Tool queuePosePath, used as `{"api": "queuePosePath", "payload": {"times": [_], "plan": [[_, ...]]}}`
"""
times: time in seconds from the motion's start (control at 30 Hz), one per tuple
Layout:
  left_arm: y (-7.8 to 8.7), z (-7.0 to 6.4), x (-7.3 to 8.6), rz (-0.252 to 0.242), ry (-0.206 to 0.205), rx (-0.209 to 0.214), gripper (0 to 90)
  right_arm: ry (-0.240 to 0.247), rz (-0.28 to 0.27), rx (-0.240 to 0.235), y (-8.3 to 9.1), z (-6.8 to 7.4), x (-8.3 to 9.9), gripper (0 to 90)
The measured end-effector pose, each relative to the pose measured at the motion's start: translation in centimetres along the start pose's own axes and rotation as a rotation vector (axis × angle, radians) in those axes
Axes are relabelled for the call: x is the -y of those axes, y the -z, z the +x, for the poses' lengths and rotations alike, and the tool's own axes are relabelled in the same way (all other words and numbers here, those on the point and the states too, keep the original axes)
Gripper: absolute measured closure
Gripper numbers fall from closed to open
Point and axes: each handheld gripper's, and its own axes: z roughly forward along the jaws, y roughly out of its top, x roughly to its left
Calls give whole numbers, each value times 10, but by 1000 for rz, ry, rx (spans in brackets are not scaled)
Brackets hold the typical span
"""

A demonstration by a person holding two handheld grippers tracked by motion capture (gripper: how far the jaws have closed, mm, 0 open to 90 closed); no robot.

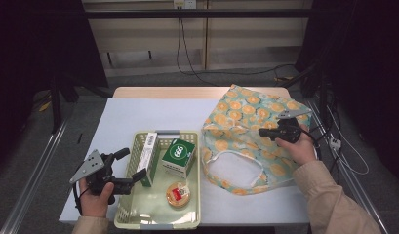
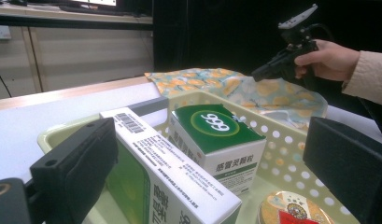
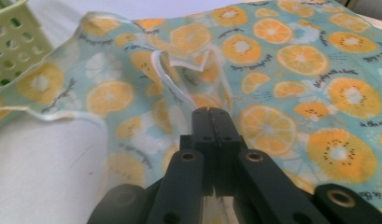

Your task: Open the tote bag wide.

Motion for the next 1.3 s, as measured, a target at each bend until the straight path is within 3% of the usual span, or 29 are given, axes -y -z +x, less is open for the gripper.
{"api": "queuePosePath", "payload": {"times": [0.17, 0.5, 0.87, 1.03, 1.13, 1.3], "plan": [[1, 1, 0, 0, 0, -2, 30, -51, 3, 20, -9, -16, 4, 900], [0, 2, 1, 4, -2, -4, 30, -107, 25, 47, -27, -35, 18, 900], [-2, 1, 1, 10, -8, -1, 30, -102, 50, 85, -34, -37, 22, 882], [-1, 1, 1, 10, -8, 0, 30, -65, 85, 100, -35, -35, 22, 851], [-1, 1, 1, 8, -2, -1, 30, -57, 98, 107, -35, -33, 23, 796], [-1, 1, 0, 5, -3, 0, 30, -58, 60, 131, -27, -28, 16, 662]]}}
